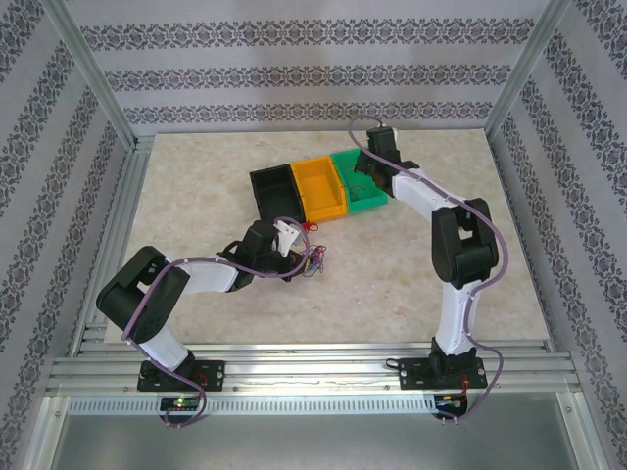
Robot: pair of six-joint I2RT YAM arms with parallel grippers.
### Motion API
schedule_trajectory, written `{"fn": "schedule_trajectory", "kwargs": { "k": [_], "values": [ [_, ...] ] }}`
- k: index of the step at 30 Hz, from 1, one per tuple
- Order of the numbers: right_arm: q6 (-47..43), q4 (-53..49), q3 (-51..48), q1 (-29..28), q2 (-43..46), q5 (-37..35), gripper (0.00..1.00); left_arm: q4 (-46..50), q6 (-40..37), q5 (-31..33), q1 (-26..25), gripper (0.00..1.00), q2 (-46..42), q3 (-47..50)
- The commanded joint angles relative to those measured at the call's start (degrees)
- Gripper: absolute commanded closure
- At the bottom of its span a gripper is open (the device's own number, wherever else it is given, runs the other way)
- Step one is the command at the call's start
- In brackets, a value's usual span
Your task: Untangle the cables
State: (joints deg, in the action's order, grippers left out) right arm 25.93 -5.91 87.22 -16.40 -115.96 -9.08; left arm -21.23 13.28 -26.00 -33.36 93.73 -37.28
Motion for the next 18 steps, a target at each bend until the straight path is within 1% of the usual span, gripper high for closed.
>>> {"fn": "schedule_trajectory", "kwargs": {
  "k": [1,8,13,18],
  "values": [
    [-0.61,-5.38,2.56,-1.04,-2.64,2.69,1.00,1.02,-1.05,0.19,-0.56,1.00,-1.18,-0.91],
    [1.98,-5.43,-1.61,-1.71,-3.94,3.86,1.00,1.82,-2.28,-2.21,-0.54,1.00,-2.32,-0.91],
    [2.91,-4.09,-4.75,-1.77,-1.53,4.52,1.00,4.80,-3.67,-2.91,-0.56,1.00,-2.90,-1.74],
    [4.82,-3.83,-7.58,-1.70,0.81,4.84,0.98,8.78,-7.46,-5.34,-0.54,1.00,-4.95,-1.66]
  ]
}}
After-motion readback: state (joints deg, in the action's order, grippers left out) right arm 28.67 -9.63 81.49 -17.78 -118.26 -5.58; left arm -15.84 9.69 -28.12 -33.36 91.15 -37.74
